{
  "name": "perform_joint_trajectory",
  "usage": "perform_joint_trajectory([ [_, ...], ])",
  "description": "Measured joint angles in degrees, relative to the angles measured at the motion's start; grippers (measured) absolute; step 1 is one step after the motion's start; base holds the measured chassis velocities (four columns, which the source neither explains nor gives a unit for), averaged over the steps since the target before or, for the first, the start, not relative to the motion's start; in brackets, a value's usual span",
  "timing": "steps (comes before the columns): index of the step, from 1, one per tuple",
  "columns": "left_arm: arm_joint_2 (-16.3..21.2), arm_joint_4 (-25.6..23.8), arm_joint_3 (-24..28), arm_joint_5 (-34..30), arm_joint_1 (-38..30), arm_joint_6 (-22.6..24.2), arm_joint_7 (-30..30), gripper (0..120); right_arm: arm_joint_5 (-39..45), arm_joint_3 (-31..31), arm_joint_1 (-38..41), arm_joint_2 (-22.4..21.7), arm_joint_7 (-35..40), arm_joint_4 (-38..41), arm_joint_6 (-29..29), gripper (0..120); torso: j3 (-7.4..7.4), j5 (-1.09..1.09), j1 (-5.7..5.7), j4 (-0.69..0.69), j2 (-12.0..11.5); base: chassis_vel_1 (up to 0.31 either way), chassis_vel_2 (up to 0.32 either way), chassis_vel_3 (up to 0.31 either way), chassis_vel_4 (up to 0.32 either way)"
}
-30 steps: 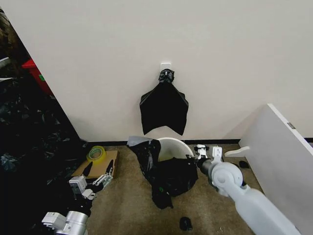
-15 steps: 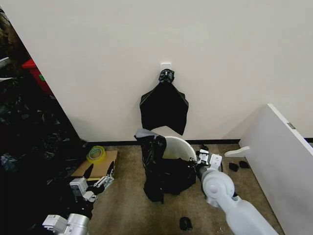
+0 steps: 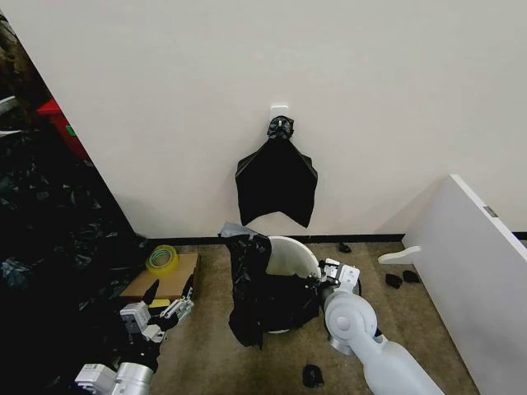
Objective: Place the garbage bag over the trash bin.
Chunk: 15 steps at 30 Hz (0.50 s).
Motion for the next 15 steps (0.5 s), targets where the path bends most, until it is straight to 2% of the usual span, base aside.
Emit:
perform_joint_trajectory([
  [2, -0.04, -0.01, 0.09, 0.0, -0.02, 0.08, -0.03, 100, -0.13, 0.06, -0.13, -0.07, -0.01, 0.12, 0.0, 16, 0.0, 0.0, 0.0, 0.0, 0.0, 0.0, 0.0, 0.0, 0.0],
  [5, -0.09, -0.5, 0.47, 0.0, -0.38, 0.88, -0.38, 100, -2.93, 0.18, -1.17, -2.48, -0.51, 3.41, -0.26, 34, 0.0, 0.01, 0.0, 0.0, 0.0, 0.0, 0.0, 0.0, 0.0],
  [6, -0.09, -0.5, 0.47, 0.0, -0.38, 0.88, -0.38, 100, -2.93, 0.18, -1.17, -2.48, -0.51, 3.41, -0.26, 34, 0.0, 0.01, 0.0, 0.0, 0.0, 0.0, 0.0, 0.0, 0.0],
  [9, 0.26, -1.18, 0.4, -0.02, -0.66, 1.53, -0.8, 100, -3.3, 1.14, -1.48, -5.77, -0.48, 7.12, -1.5, 49, 0.0, 0.01, 0.0, 0.01, 0.0, 0.0, 0.0, 0.0, 0.0],
  [11, 0.32, -1.36, 0.37, -0.03, -0.67, 1.7, -0.89, 100, -3.99, 1.9, -2.1, -6.98, -0.61, 8.53, -1.91, 51, 0.0, 0.0, 0.0, 0.01, 0.0, 0.0, 0.0, 0.0, 0.0],
  [13, 0.22, -1.44, 0.36, -0.03, -0.63, 1.83, -1.0, 100, -8.19, 3.13, -4.34, -8.83, -2.88, 11.85, -2.15, 63, 0.0, 0.01, 0.0, 0.0, 0.0, 0.0, 0.0, 0.0, 0.0],
  [14, 0.22, -1.44, 0.36, -0.03, -0.63, 1.83, -1.0, 100, -8.19, 3.13, -4.34, -8.83, -2.88, 11.85, -2.15, 63, 0.0, 0.01, 0.0, 0.0, 0.0, 0.0, 0.0, 0.0, 0.0],
  [15, 0.1, -1.42, 0.37, 0.01, -0.53, 1.84, -1.01, 100, -11.59, 3.46, -6.04, -9.59, -6.21, 13.99, -2.12, 68, 0.0, 0.0, 0.0, -0.01, 0.0, 0.0, 0.0, 0.0, 0.0],
])
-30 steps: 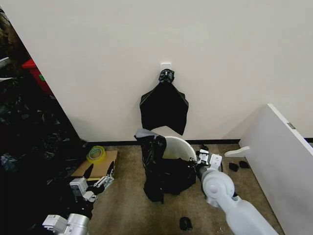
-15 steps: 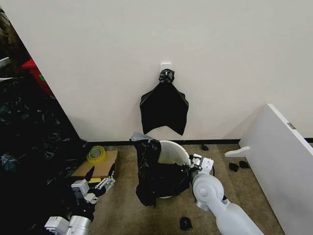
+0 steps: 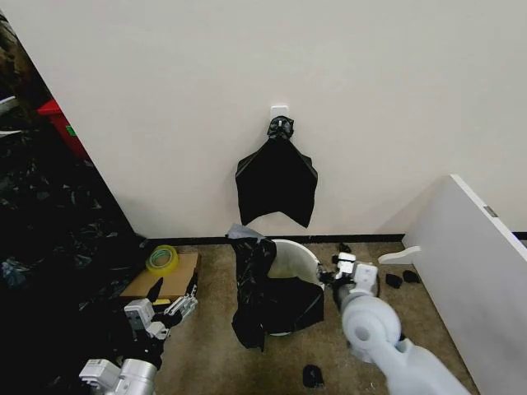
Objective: Place the garbage bag over the trash bin.
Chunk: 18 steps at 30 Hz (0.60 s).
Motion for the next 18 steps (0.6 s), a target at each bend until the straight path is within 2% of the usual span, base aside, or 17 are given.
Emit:
perform_joint_trajectory([
  [4, -0.23, 1.07, 0.0, 0.85, 0.21, 0.07, -0.22, 100, -6.97, -2.37, -3.95, -1.49, -13.67, 6.23, 0.28, 87, 0.0, -0.02, 0.0, 0.0, 0.0, 0.0, 0.0, 0.0, 0.0],
  [5, -0.23, 1.07, 0.0, 0.85, 0.21, 0.07, -0.22, 100, -6.97, -2.37, -3.95, -1.49, -13.67, 6.23, 0.28, 87, 0.0, -0.02, 0.0, 0.0, 0.0, 0.0, 0.0, 0.0, 0.0],
  [6, -0.36, 1.27, -0.05, 1.44, 0.32, 0.16, -0.34, 100, -7.87, -4.47, -3.86, -1.07, -17.41, 6.89, 0.02, 91, 0.0, -0.02, 0.0, 0.0, 0.0, 0.0, 0.0, 0.0, 0.0],
  [8, -0.63, 1.1, -0.14, 1.74, 0.58, 0.39, -0.46, 100, -7.59, -7.19, -1.78, 0.55, -20.02, 5.53, -1.25, 98, 0.0, 0.01, 0.0, 0.02, 0.0, 0.0, 0.0, 0.0, 0.0],
  [13, -1.11, 0.97, 0.17, 2.07, 0.77, 0.5, -0.48, 100, -3.5, -10.73, 3.01, 3.75, -20.15, 0.36, -3.08, 100, 0.01, 0.0, 0.0, 0.02, 0.0, 0.0, 0.0, 0.0, 0.0],
  [18, -1.33, 1.54, 1.18, 2.47, 0.31, 0.65, -0.49, 100, 2.63, -13.06, 6.84, 7.28, -17.4, -4.68, -4.8, 90, 0.01, 0.0, 0.0, 0.02, 0.0, 0.0, 0.0, 0.0, 0.0],
])
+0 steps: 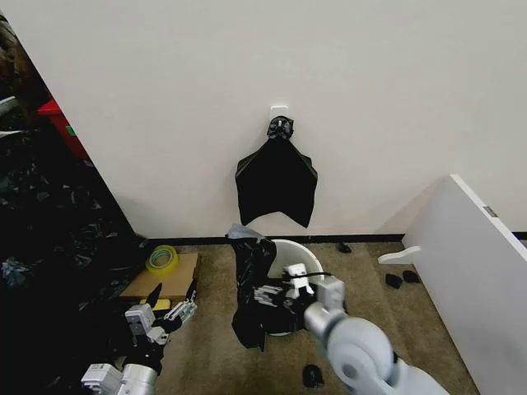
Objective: Place the garbage bag over the trash bin.
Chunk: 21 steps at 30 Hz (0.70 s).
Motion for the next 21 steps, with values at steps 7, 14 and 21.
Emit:
perform_joint_trajectory([
  [7, 0.0, 1.11, 1.49, 0.01, -1.5, 0.42, -0.1, 100, 0.74, -1.02, 2.09, 2.43, 1.14, -3.86, 0.0, 63, 0.0, 0.0, 0.0, -0.01, 0.0, 0.0, 0.0, 0.0, 0.0],
  [14, 0.11, 2.63, 2.88, 0.0, -3.22, 1.23, -0.36, 100, 2.8, -0.84, 2.26, 2.58, 1.84, -4.45, 0.04, 36, 0.0, 0.0, 0.0, -0.01, 0.0, 0.0, 0.0, 0.0, 0.0],
  [21, 0.4, 3.31, 3.27, -0.45, -4.45, 2.34, -0.89, 100, 3.48, -0.34, 2.62, 2.79, 1.78, -4.61, 0.36, 14, 0.0, 0.01, 0.0, -0.01, 0.0, 0.0, 0.0, 0.0, 0.0],
])
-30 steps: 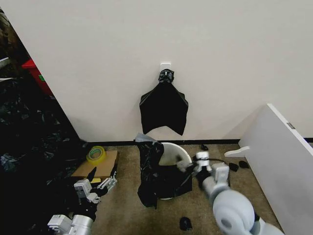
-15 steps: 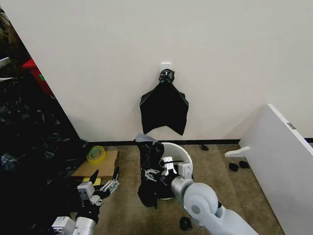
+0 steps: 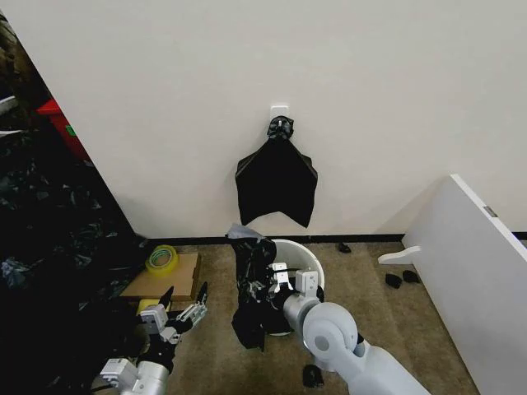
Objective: Place the garbage bag over the trash bin.
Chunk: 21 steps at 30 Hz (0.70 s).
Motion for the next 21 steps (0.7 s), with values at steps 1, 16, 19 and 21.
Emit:
perform_joint_trajectory([
  [1, 0.02, 0.05, 0.08, -0.09, -0.14, 0.2, -0.1, 100, 0.0, 0.1, 0.01, -0.12, -0.04, 0.06, 0.0, 14, 0.0, 0.0, 0.0, 0.0, 0.0, 0.0, 0.0, 0.0, 0.0],
  [16, 4.16, 2.8, 5.15, -5.97, -13.16, 12.62, -5.41, 100, -5.06, 3.3, -2.98, -6.18, -2.37, 2.43, 1.89, 0, -0.01, 0.0, 0.0, 0.0, 0.0, 0.0, 0.0, 0.0, 0.0],
  [19, 4.81, 2.97, 8.27, -9.66, -17.55, 14.92, -6.46, 99, -5.31, 3.28, -3.0, -6.21, -2.39, 2.44, 1.92, 0, 0.0, 0.0, 0.0, -0.01, 0.0, 0.0, 0.0, 0.0, 0.0],
  [21, 5.05, 3.19, 10.11, -11.21, -19.58, 15.88, -6.95, 99, -5.37, 3.24, -3.0, -6.23, -2.39, 2.44, 1.93, 0, 0.0, 0.0, 0.0, 0.0, 0.0, 0.0, 0.0, 0.0, 0.0],
])
